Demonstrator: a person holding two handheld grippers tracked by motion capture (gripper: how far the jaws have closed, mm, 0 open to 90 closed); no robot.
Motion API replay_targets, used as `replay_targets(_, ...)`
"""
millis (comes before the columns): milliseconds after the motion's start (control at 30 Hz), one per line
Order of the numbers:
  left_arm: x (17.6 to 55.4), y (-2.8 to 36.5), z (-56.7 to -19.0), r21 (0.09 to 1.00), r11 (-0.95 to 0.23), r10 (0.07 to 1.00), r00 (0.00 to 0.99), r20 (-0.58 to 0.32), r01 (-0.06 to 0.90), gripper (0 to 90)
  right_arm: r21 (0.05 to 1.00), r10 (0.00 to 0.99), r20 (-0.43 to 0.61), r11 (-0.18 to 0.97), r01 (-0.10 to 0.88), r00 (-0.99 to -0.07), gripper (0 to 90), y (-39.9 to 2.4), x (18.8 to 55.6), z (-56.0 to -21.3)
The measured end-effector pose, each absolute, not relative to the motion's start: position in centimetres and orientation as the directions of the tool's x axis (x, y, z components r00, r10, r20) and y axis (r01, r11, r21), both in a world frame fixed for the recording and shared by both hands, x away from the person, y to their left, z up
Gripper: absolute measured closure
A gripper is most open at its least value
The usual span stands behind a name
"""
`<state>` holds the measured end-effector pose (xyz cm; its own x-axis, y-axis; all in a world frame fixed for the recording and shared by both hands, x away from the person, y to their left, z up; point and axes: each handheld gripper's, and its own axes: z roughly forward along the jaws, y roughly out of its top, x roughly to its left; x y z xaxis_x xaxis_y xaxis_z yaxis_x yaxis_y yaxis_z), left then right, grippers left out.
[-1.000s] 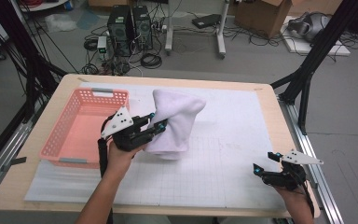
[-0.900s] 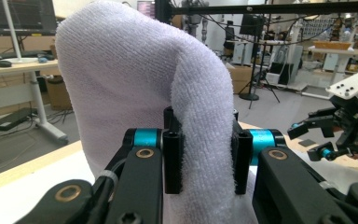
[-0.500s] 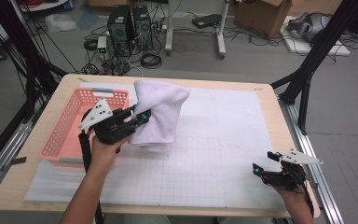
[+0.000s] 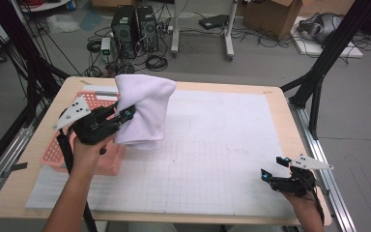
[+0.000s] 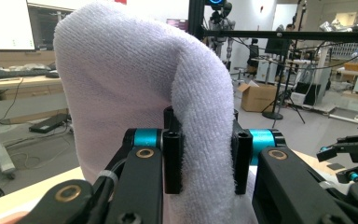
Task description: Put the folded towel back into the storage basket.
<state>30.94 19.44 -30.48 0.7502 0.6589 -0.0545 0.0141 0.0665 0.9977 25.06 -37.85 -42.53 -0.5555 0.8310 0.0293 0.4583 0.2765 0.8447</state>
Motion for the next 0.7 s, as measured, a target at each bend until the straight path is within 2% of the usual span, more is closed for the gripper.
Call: replay_targets(700,30.8,25.5,-28.0,0.991,0.133,0.714,0.694,-0.09,-0.009,73.4,0.843,0.83,0.028,0.28,0.46,-0.557,19.0,-37.4,25.1,-42.5)
